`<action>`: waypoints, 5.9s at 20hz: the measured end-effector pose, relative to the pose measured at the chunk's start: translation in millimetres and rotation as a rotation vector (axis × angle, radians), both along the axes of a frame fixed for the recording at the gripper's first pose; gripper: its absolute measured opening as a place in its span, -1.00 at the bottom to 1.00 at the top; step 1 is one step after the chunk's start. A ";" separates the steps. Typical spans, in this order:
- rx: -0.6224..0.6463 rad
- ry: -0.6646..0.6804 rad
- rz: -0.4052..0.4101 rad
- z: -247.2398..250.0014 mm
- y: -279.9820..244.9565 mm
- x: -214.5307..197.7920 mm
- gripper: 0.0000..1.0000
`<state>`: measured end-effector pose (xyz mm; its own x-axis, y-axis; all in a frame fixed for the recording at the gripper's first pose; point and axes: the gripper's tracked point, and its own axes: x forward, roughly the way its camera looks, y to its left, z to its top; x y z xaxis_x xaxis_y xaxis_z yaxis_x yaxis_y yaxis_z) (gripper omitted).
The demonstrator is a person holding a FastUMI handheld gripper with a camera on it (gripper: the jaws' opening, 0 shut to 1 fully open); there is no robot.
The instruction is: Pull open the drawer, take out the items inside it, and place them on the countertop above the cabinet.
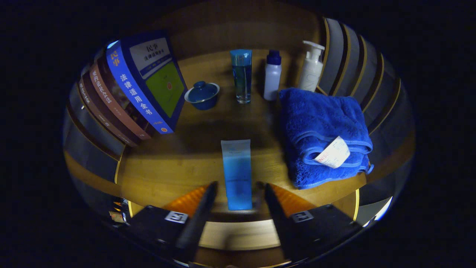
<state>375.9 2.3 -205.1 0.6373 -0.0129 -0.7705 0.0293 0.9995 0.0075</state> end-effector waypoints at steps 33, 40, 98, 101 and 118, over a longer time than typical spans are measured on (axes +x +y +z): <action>-0.049 -0.837 0.006 -38.8 -7.0 -265.5 0.99; -0.056 -0.748 0.055 -86.5 5.5 -251.7 0.99; -0.057 -0.875 0.096 23.9 39.4 -183.7 0.97; -0.064 -0.888 0.104 38.6 44.8 -200.0 0.97; -0.051 -0.999 0.099 143.4 54.8 -287.7 0.97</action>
